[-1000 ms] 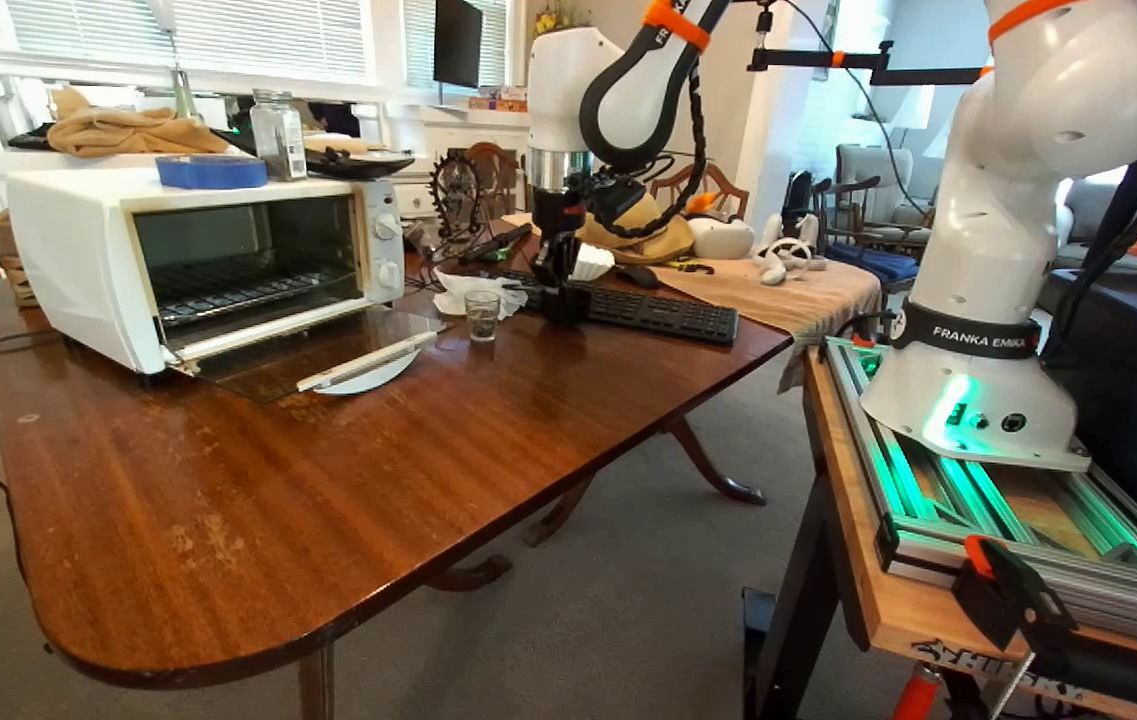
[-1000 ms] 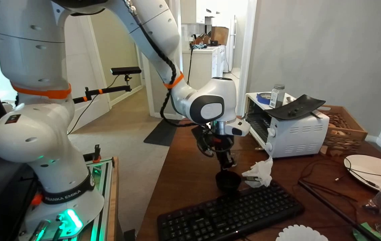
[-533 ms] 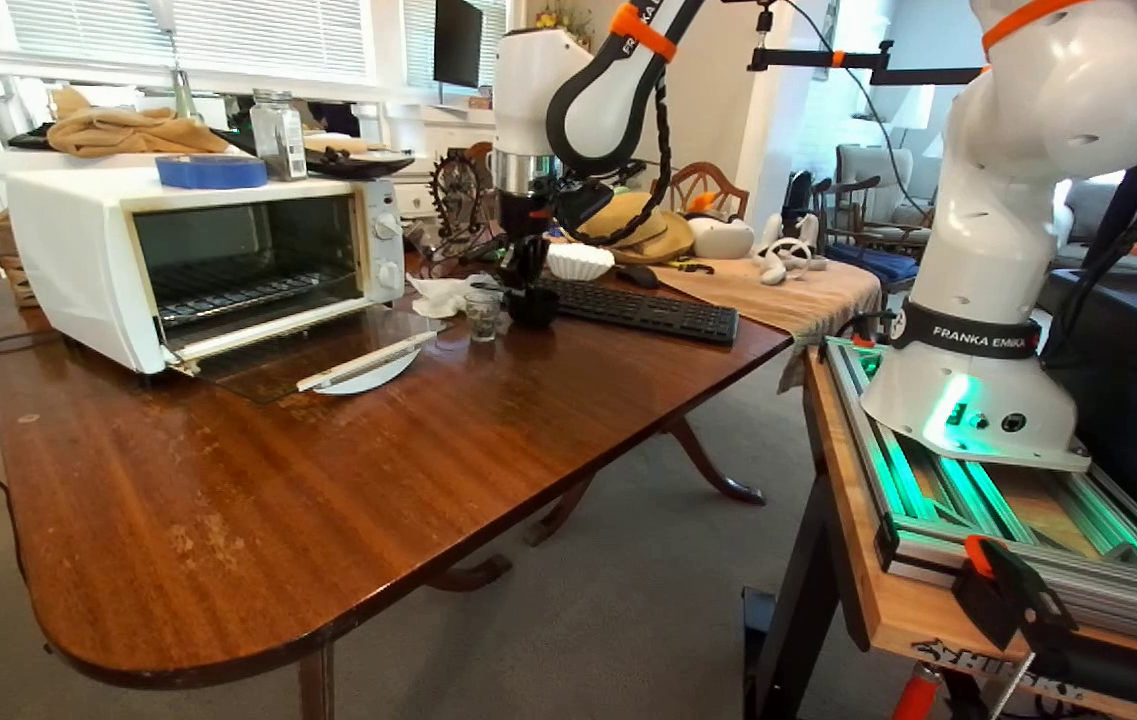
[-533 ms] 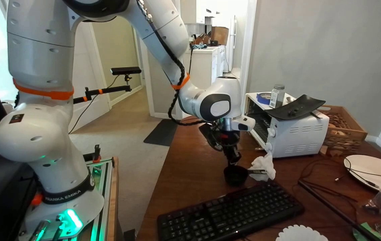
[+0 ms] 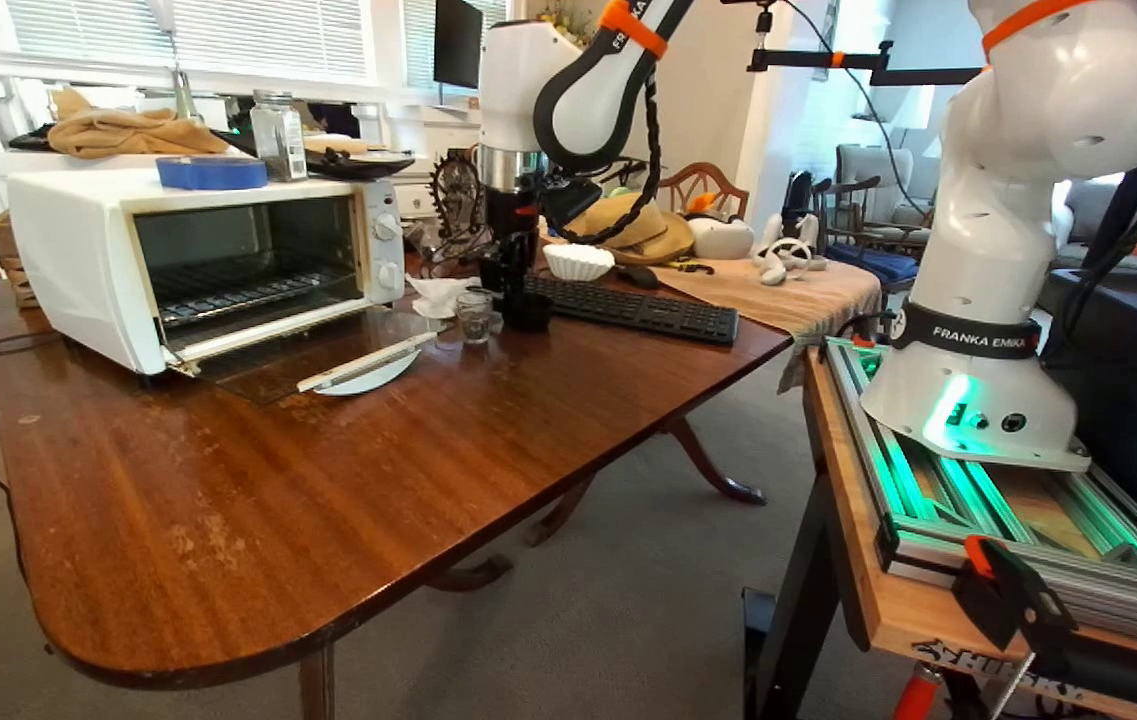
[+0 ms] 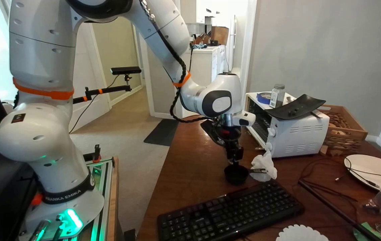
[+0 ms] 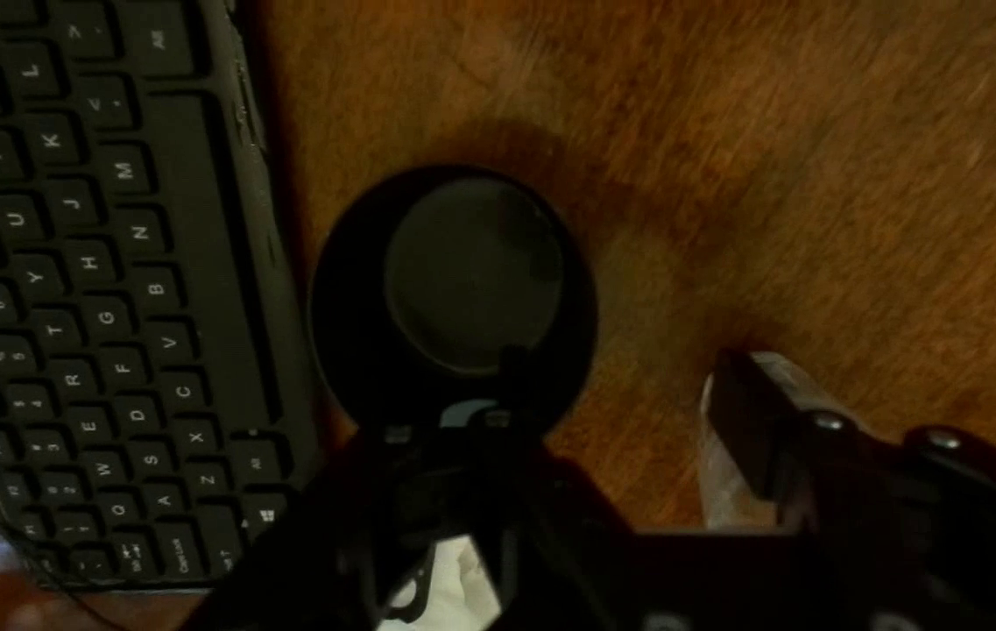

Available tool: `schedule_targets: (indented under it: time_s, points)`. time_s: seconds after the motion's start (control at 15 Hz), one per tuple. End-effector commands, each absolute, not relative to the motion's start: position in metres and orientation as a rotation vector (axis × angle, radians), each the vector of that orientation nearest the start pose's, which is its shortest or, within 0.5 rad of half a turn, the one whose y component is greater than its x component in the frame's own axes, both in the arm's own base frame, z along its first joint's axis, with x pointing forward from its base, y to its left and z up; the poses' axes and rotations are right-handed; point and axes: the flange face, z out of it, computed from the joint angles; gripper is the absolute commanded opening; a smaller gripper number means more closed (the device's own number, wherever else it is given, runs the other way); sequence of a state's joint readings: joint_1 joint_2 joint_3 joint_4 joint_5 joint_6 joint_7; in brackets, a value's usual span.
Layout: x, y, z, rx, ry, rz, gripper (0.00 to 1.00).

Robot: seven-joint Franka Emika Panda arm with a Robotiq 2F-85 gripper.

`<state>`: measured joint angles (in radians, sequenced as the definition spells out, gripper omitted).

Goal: Remove the black tray from inside the microwave, put it on top of the microwave and move the black pot from the microwave to the table

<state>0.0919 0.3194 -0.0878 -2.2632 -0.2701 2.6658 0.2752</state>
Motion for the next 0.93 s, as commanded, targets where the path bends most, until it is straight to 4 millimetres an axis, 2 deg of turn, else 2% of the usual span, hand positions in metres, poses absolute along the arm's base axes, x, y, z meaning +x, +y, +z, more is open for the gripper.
schedule_targets:
  time_s: [0.0,0.07,0.13,0.27,0.47,0.6,0.67,0.87]
  points:
    - [0.537,0.017,0.25,-3.302,0.011,-0.12,0.88]
    - [0.535,0.021,0.26,-3.318,-0.04,-0.108,0.96]
    - [0.533,0.026,0.27,-3.332,-0.087,-0.083,0.99]
    - [0.526,0.039,0.293,-3.369,-0.193,-0.036,1.0]
    - [0.525,0.058,0.321,-3.391,-0.375,-0.056,1.0]
    - [0.531,0.067,0.329,-3.386,-0.46,-0.118,1.0]
    - [0.53,0.064,0.325,-3.372,-0.37,-0.111,1.0]
    - [0.53,0.067,0.329,-3.37,-0.378,-0.123,1.0]
